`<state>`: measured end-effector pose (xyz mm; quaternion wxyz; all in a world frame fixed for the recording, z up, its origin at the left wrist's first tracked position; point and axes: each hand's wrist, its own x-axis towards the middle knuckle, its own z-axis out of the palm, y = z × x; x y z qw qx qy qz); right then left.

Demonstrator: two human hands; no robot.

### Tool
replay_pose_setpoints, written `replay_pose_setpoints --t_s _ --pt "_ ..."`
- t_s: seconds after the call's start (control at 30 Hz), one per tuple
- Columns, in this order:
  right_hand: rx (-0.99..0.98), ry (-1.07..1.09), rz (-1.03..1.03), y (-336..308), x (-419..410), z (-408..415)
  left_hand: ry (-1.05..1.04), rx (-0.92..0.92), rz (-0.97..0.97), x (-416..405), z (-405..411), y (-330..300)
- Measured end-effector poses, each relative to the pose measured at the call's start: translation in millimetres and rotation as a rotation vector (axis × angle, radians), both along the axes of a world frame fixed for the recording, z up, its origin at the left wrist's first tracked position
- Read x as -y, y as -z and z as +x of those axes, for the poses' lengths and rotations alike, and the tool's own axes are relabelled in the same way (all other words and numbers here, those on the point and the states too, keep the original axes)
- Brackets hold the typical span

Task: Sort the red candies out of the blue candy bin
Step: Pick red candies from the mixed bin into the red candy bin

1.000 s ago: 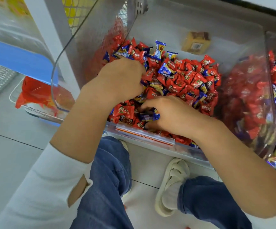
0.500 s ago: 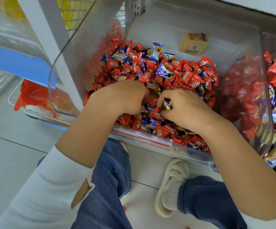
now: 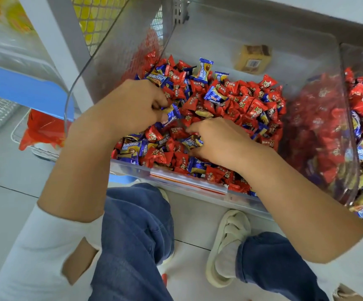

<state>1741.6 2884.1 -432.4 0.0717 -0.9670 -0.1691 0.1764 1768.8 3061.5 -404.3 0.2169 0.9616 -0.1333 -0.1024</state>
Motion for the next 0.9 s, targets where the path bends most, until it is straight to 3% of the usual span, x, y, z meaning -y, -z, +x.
replay_pose_setpoints --t_s 0.2,0.33,0.43,0.7,0.8,0.9 --pt "0.022 -0.004 0.061 1.4 -0.3 2.0 0.024 -0.081 -0.010 -6.6 0.8 2.6" --pt "0.053 0.180 0.319 -15.6 12.4 -0.5 0.034 -0.134 -0.001 -5.4 2.3 7.3" --pt "0.059 0.271 0.400 -32.6 22.8 -9.5 0.011 -0.089 -0.032 -2.8 3.1 4.7" --pt "0.319 0.441 0.658 -84.1 75.7 -72.7 -0.079 0.184 -0.446 48.0 -25.1 -31.0" --pt "0.363 0.584 0.786 -96.9 127.7 -106.6 -0.022 0.130 -0.655 91.9 -44.9 -54.1" --pt "0.380 0.774 0.801 -92.0 186.7 -131.3 0.153 0.073 -0.724 151.2 -61.5 -70.6"
